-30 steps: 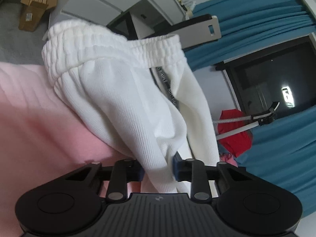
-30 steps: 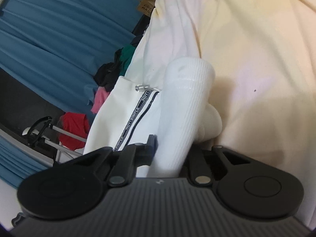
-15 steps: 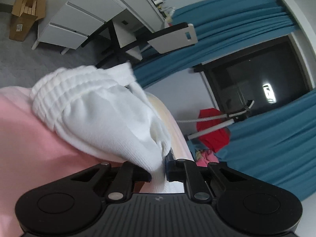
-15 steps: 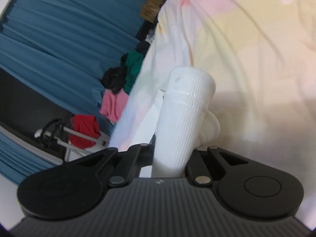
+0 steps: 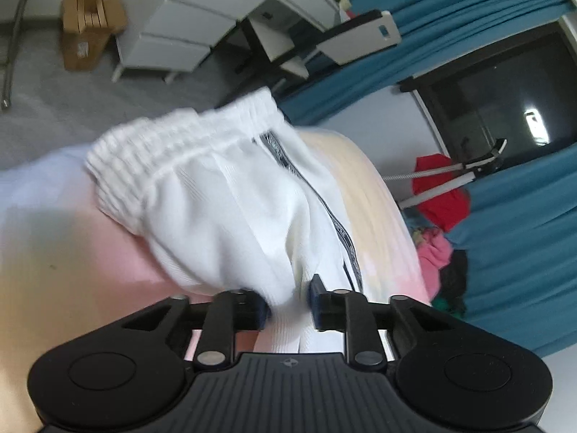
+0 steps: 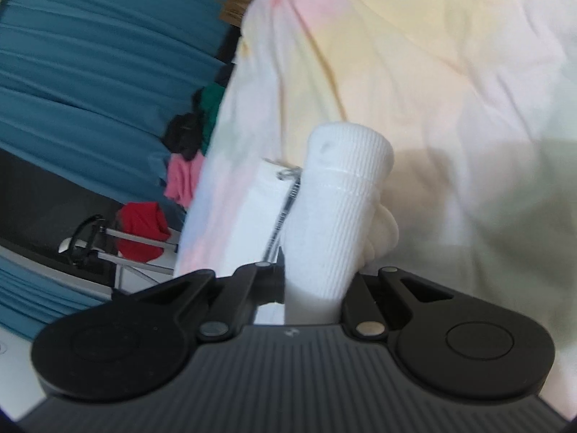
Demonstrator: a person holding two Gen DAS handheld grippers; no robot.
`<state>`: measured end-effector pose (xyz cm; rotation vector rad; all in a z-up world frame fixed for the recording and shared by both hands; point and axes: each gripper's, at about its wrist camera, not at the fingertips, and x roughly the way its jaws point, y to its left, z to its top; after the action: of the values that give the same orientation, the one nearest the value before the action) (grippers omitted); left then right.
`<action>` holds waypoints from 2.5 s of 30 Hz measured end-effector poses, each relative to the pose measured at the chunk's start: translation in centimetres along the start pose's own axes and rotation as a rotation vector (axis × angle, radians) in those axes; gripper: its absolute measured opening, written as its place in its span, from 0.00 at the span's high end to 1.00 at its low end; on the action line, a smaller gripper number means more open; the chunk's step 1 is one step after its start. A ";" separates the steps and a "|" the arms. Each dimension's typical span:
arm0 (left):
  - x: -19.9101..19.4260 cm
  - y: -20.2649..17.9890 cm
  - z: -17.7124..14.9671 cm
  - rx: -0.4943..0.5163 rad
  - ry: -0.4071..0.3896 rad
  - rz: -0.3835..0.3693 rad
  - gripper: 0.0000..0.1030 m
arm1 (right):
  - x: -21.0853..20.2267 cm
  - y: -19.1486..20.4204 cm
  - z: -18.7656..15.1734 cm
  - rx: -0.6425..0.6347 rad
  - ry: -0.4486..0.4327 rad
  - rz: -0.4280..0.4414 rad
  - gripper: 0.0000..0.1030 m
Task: Fold clothes
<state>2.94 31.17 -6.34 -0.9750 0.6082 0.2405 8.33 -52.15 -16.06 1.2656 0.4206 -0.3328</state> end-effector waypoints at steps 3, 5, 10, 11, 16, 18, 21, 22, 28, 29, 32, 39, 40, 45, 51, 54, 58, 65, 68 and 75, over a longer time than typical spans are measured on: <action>-2.2 -1.8 -1.1 0.136 -0.064 0.049 0.53 | 0.1 -0.4 0.0 0.013 0.006 0.028 0.90; -3.9 -3.6 -2.7 0.272 -0.118 0.068 0.41 | -0.1 -0.8 -0.2 0.030 0.007 0.059 0.88; -5.9 -7.7 -6.1 0.512 -0.245 0.046 0.25 | 0.5 -1.4 -0.4 0.058 0.027 0.109 0.76; -6.0 -8.3 -6.6 0.536 -0.259 0.034 0.25 | 0.7 -1.4 -0.5 0.057 0.030 0.111 0.64; -5.2 -10.6 -8.6 0.624 -0.272 -0.002 0.22 | 2.0 -1.3 -1.1 0.018 0.060 0.077 0.48; -4.3 -11.3 -9.1 0.649 -0.256 0.003 0.22 | 2.5 -1.3 -1.2 0.025 0.052 0.076 0.47; -2.5 -11.9 -9.9 0.666 -0.213 0.025 0.22 | 3.2 -1.2 -1.1 0.049 0.032 0.102 0.47; -1.9 -12.1 -10.1 0.672 -0.198 0.032 0.22 | 3.1 -1.1 -1.0 0.055 0.021 0.126 0.47; 1.1 -13.4 -12.6 0.789 -0.152 0.047 0.21 | 2.3 1.0 -1.0 -0.020 -0.040 0.272 0.47; 1.6 -13.6 -13.0 0.799 -0.143 0.048 0.21 | 2.3 1.3 -1.2 -0.029 -0.042 0.273 0.47; 3.3 -14.2 -14.2 0.836 -0.115 0.049 0.21 | 3.1 0.1 -1.3 0.024 -0.023 0.214 0.47; 6.6 -14.4 -15.9 0.859 -0.118 0.070 0.20 | 4.0 0.0 -1.4 -0.062 0.024 0.078 0.48; 7.3 -14.4 -16.0 0.870 -0.111 0.085 0.20 | 3.9 0.1 -1.4 -0.058 0.020 0.084 0.48; 10.8 -14.2 -17.2 0.949 -0.017 0.195 0.15 | 4.3 1.0 -1.3 -0.072 -0.017 0.085 0.51; 13.2 -14.1 -18.1 1.022 0.054 0.272 0.13 | 3.8 2.6 -1.6 -0.161 -0.058 0.012 0.88; 13.4 -14.0 -18.0 1.020 0.047 0.273 0.12 | 3.4 4.5 -1.7 -0.246 -0.092 -0.022 0.89; 13.2 -14.0 -17.9 1.023 0.034 0.273 0.12 | 2.1 8.6 -3.7 -0.490 -0.175 -0.064 0.89; 11.8 -14.7 -17.2 1.033 0.002 0.247 0.12 | -4.6 17.6 -14.7 -1.057 -0.394 0.038 0.89; 10.7 -14.8 -16.5 0.988 -0.030 0.207 0.12 | -6.1 19.9 -21.7 -1.278 -0.437 0.112 0.89; 7.9 -15.4 -15.7 0.920 -0.102 0.127 0.12 | -2.7 17.4 -38.8 -1.757 -0.233 0.154 0.90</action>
<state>10.47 9.06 -6.55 -0.0371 0.5966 0.0962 9.37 -10.03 -9.46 -0.4604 0.2473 0.0905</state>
